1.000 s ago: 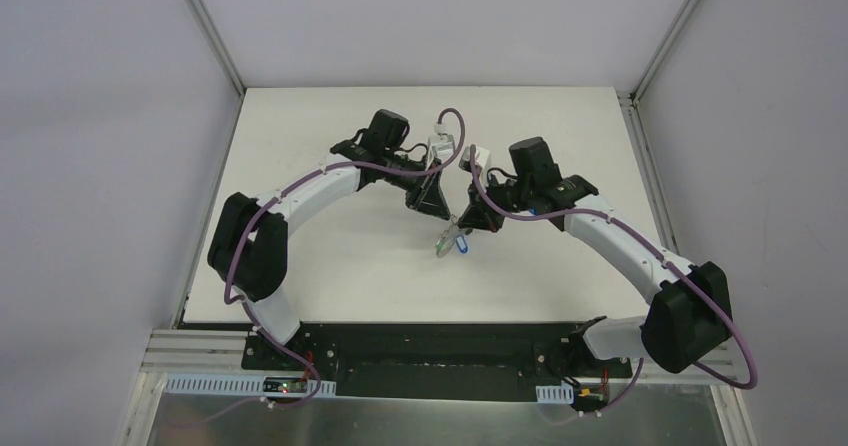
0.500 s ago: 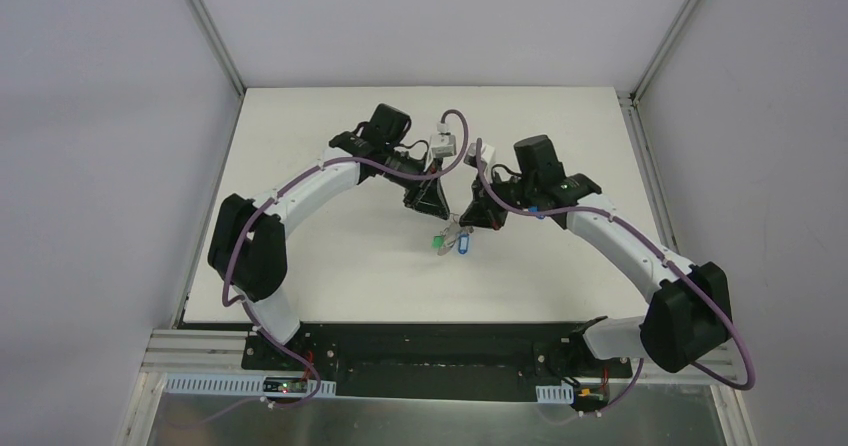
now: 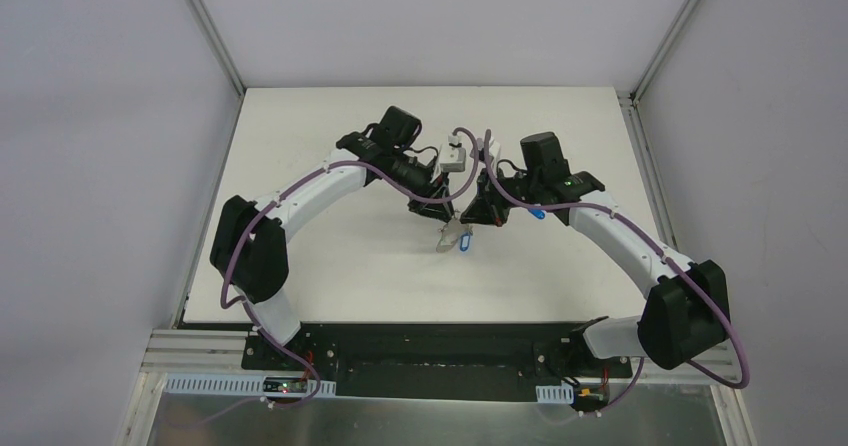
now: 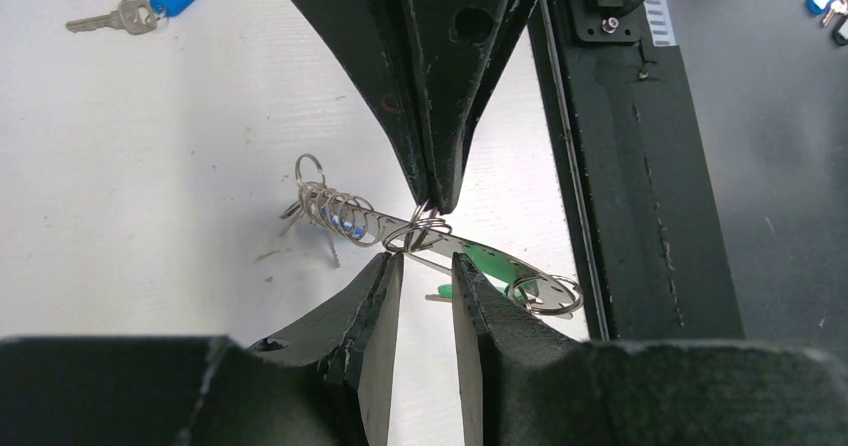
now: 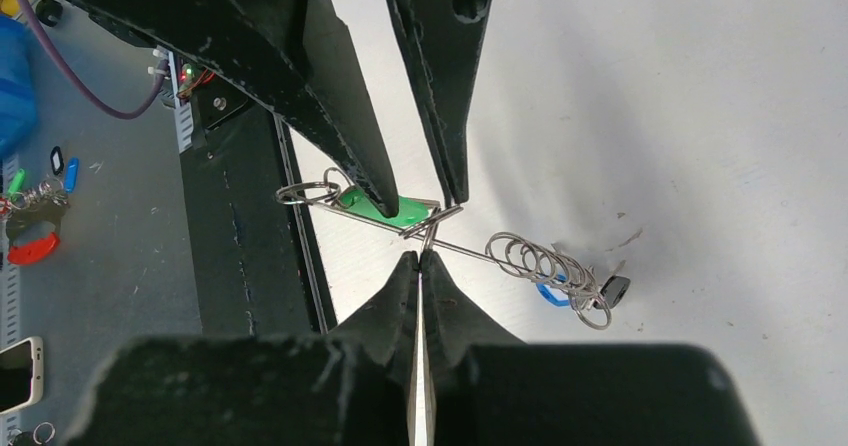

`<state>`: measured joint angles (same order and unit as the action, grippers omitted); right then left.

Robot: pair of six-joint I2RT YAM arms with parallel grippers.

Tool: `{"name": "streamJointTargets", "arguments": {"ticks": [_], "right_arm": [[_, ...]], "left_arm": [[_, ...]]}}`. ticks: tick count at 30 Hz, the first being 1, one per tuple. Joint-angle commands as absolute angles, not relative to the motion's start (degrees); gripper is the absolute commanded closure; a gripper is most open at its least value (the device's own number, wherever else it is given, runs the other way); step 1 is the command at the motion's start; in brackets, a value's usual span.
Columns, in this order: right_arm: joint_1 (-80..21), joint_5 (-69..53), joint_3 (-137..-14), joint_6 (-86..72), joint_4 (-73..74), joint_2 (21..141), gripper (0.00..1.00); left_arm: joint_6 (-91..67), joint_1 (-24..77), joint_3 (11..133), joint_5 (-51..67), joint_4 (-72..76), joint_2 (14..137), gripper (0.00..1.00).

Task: Put the keys on the keyring
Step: Adjust the keyring.

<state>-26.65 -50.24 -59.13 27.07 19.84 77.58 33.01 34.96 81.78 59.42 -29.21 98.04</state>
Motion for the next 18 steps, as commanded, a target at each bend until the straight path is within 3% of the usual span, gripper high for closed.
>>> {"name": "streamJointTargets", "arguments": {"ticks": [1, 18], "right_arm": [[-26.3, -54.0, -58.8, 26.7, 17.6, 77.2, 1.0], [-25.9, -55.0, -58.6, 26.2, 17.2, 77.2, 1.0]], "left_arm": [[39.4, 35.5, 85.1, 58.6, -31.8, 97.8, 0.73], [44.9, 34.1, 88.2, 61.5, -38.0, 99.5, 0.72]]}}
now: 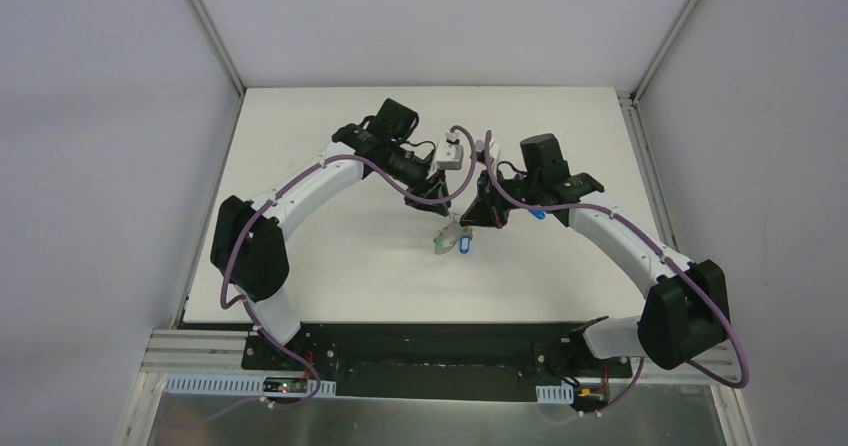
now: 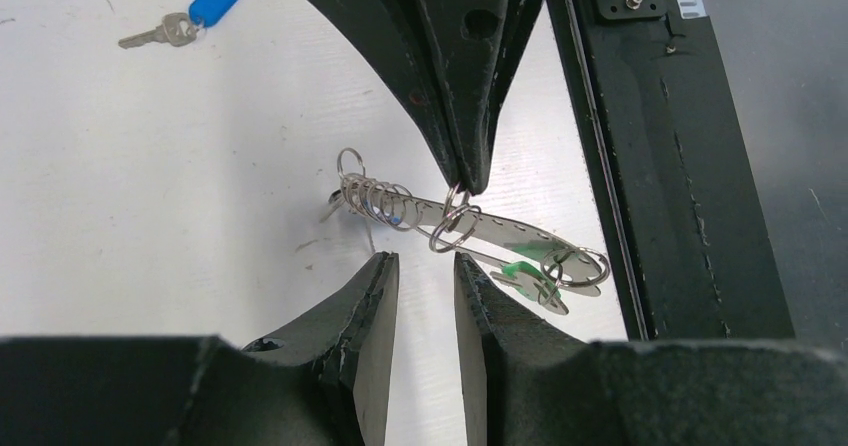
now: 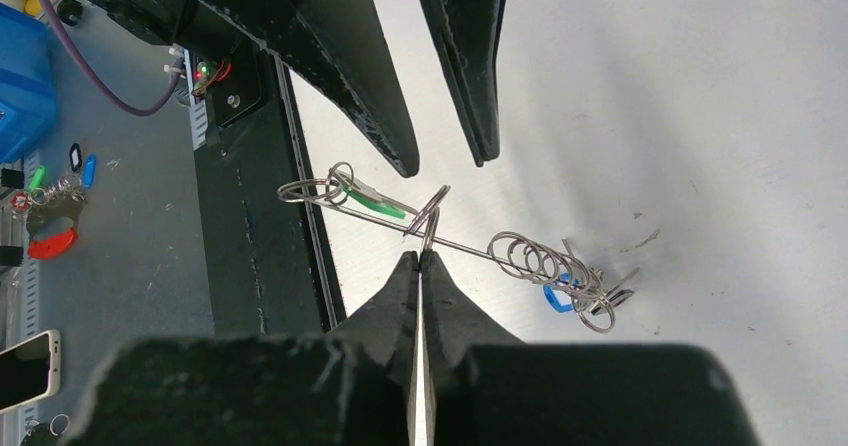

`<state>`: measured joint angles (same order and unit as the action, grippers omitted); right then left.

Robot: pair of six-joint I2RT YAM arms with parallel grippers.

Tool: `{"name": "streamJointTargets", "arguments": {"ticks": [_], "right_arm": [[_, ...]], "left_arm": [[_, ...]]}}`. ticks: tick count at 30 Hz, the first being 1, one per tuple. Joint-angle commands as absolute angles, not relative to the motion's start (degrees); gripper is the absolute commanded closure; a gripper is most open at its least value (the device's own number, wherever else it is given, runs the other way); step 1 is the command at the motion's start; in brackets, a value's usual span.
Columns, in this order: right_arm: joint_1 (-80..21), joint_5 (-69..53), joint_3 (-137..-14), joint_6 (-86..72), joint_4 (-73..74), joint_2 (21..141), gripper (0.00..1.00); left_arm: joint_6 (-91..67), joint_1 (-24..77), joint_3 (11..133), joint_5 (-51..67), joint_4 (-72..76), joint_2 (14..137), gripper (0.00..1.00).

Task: Put the keys on the keyring
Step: Adjust the keyring.

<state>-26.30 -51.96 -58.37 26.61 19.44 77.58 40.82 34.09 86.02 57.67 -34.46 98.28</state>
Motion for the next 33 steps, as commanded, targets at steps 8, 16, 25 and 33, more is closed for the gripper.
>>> {"name": "streamJointTargets", "arguments": {"ticks": [8, 16, 25, 33], "right_arm": [[-25.6, -55.6, -58.5, 25.7, 16.9, 77.3, 1.0], [-25.5, -55.6, -58.4, 25.6, 16.6, 77.4, 1.0], [-25.4, -55.6, -58.2, 25.6, 16.6, 77.3, 1.0], [-25.4, -55.5, -58.0, 25.5, 16.4, 77.2, 1.0]], "left_arm": [[45.1, 34.4, 89.3, 62.5, -37.2, 101.7, 0.72], [42.2, 34.8, 89.0, 64.9, -34.4, 102.6, 0.72], [42.4, 34.7, 88.9, 64.6, -34.4, 102.5, 0.71], [42.5, 34.7, 89.4, 67.6, -35.8, 102.7, 0.77]]}}
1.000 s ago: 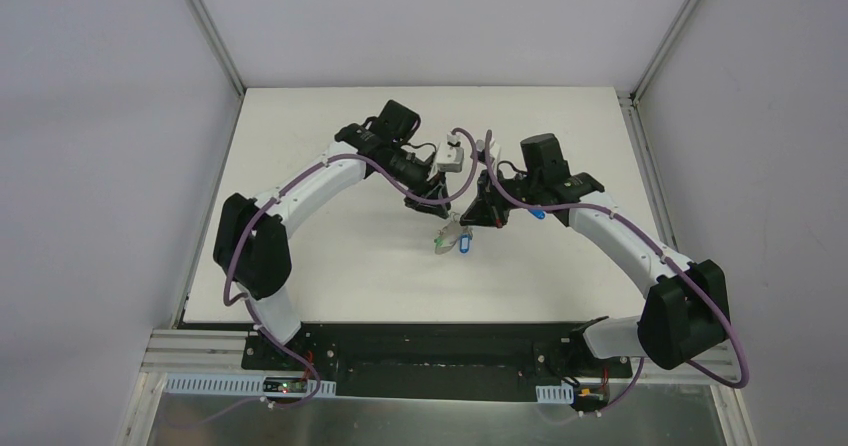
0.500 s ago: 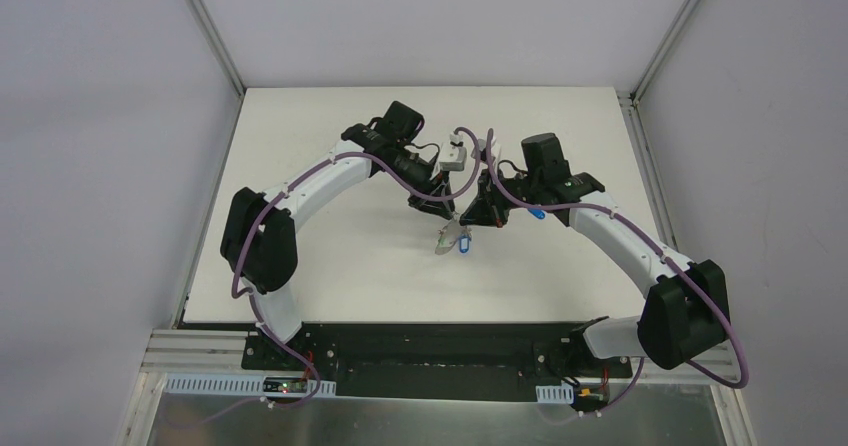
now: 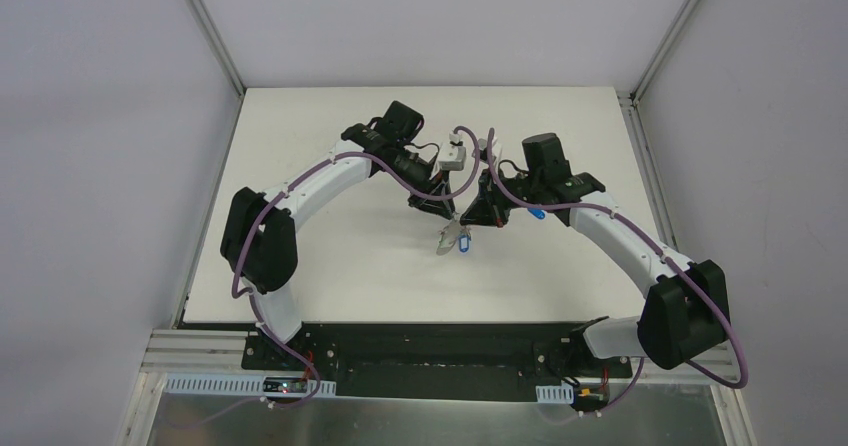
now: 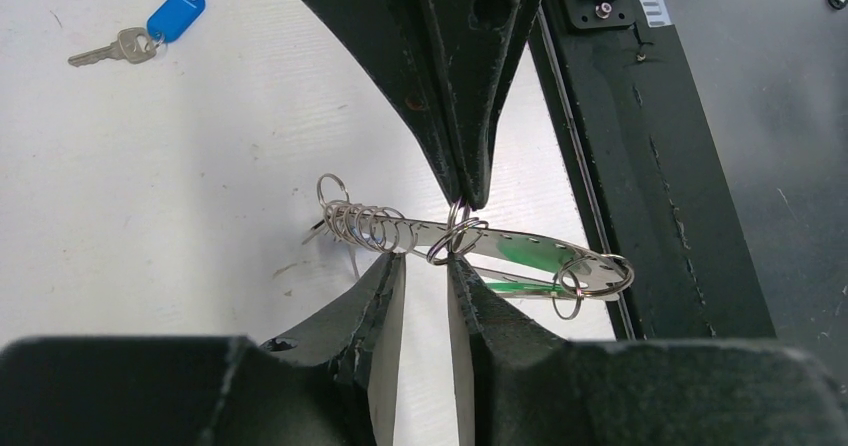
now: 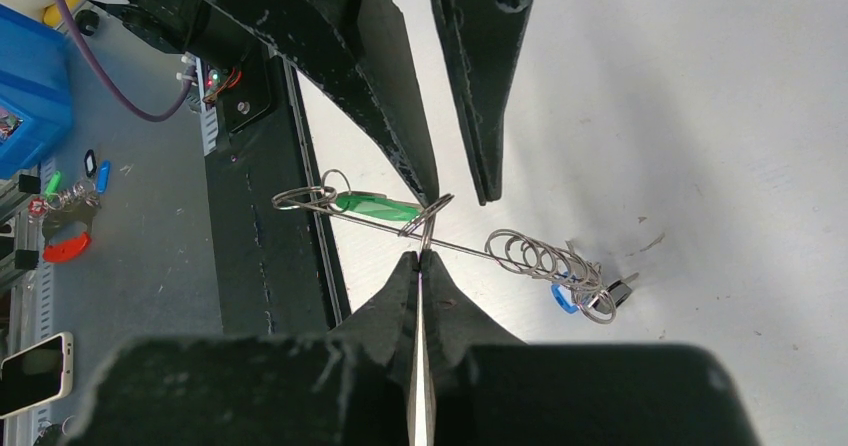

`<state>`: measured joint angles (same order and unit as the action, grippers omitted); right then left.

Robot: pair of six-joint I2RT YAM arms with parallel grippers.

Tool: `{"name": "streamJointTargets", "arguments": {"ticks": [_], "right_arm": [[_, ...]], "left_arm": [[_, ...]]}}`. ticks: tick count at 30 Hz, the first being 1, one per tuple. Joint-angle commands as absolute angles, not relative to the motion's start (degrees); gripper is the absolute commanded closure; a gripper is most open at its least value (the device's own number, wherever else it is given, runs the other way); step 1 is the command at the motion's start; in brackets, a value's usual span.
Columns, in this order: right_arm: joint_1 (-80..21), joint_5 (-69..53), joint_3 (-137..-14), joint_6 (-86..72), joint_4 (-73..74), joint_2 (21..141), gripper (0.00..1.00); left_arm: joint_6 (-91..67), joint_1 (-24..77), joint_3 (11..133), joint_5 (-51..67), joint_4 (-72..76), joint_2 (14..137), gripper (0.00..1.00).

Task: Put the keys on the keyring
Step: Adjust the keyring.

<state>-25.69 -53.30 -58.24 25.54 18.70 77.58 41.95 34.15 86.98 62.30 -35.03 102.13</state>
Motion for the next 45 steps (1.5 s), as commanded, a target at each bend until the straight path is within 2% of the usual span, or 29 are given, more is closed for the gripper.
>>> {"name": "streamJointTargets", "arguments": {"ticks": [1, 6, 9, 24, 36, 45], "right_arm": [[-25.4, -55.5, -57.9, 25.5, 16.4, 77.2, 1.0], [-25.3, -55.5, -57.9, 25.4, 16.3, 77.2, 1.0], [-25.2, -55.5, -57.8, 25.4, 16.2, 77.3, 1.0], [-24.9, -53.3, -57.2, 23.8, 15.0, 77.1, 1.0], [-23.3, -56.2, -56.4, 19.9, 11.7, 77.2, 1.0], [-22.5, -57.0, -56.3, 18.6, 10.8, 77.5, 1.0]], "left_arm": [[42.6, 34.7, 89.4, 67.7, -36.2, 102.6, 0.8], [45.1, 34.7, 90.2, 67.8, -39.7, 102.7, 0.95], [46.0, 34.6, 91.2, 68.1, -41.2, 103.0, 1.0], [47.6, 34.5, 95.1, 66.9, -47.7, 102.9, 1.0], [33.5, 34.5, 90.5, 63.0, -34.9, 101.8, 1.0], [32.0, 34.5, 90.6, 63.9, -34.4, 102.7, 0.99]]}}
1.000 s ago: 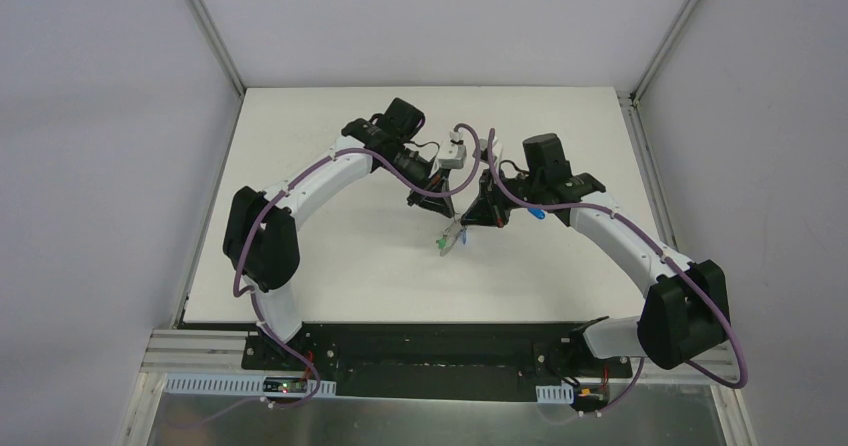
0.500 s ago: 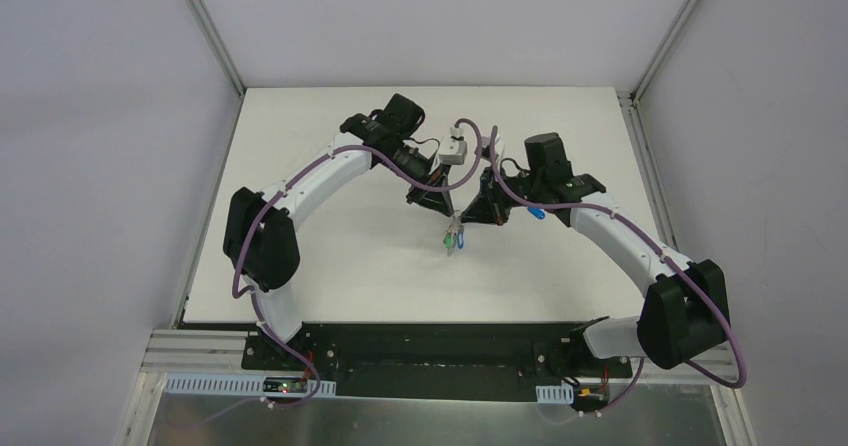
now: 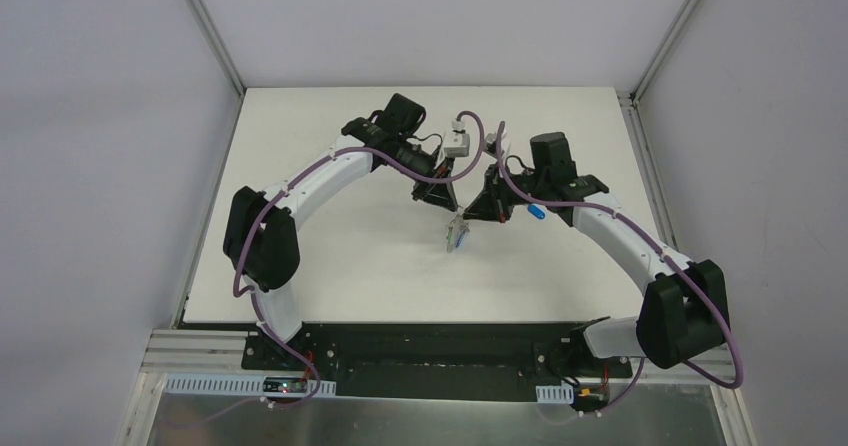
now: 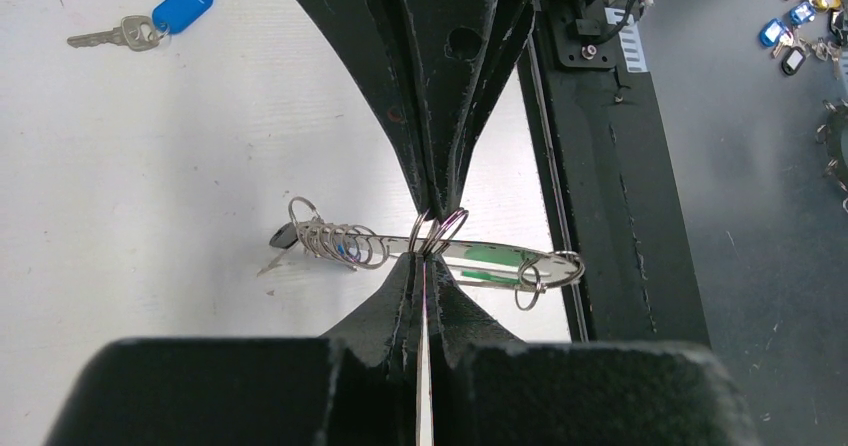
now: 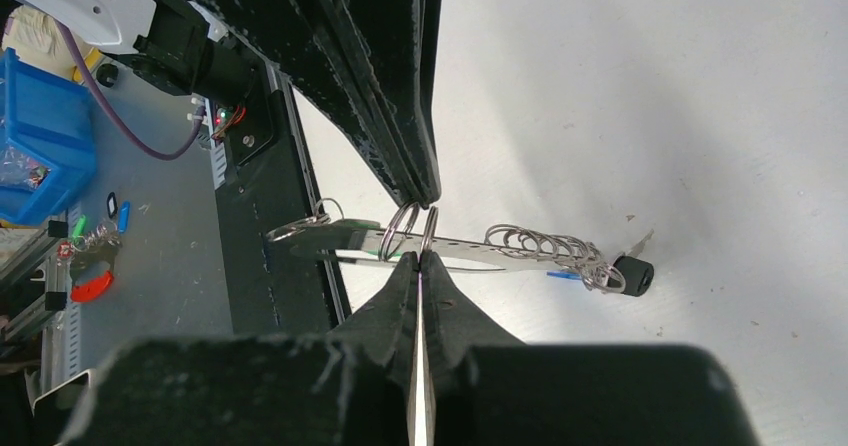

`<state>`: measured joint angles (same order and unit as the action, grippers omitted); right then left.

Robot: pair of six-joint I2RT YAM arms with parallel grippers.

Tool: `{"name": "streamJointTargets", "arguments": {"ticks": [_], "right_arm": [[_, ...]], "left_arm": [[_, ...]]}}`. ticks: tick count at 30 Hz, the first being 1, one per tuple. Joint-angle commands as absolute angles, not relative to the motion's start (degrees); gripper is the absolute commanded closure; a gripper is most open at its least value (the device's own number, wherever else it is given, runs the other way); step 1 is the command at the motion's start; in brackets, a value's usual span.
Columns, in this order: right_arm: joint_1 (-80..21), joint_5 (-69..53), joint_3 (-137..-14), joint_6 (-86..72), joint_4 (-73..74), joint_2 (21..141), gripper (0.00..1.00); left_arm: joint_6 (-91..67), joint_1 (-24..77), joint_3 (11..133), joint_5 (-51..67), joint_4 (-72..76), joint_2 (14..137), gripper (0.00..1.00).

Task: Put the keys on the keyring
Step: Adjust the keyring.

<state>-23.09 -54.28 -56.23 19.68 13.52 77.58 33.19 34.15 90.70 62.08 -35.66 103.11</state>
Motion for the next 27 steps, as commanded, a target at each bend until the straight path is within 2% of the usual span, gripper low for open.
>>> {"name": "streamJointTargets", "arguments": {"ticks": [1, 27], "right_arm": [[-22.4, -57.0, -56.3, 18.4, 10.6, 77.6, 1.0], [-22.0, -56.7, -56.4, 17.2, 10.2, 78.2, 1.0]], "left_arm": [[32.1, 34.5, 90.6, 64.1, -34.5, 102.7, 0.98], [30.6, 34.8, 91.6, 66.2, -33.7, 103.1, 0.9]]}}
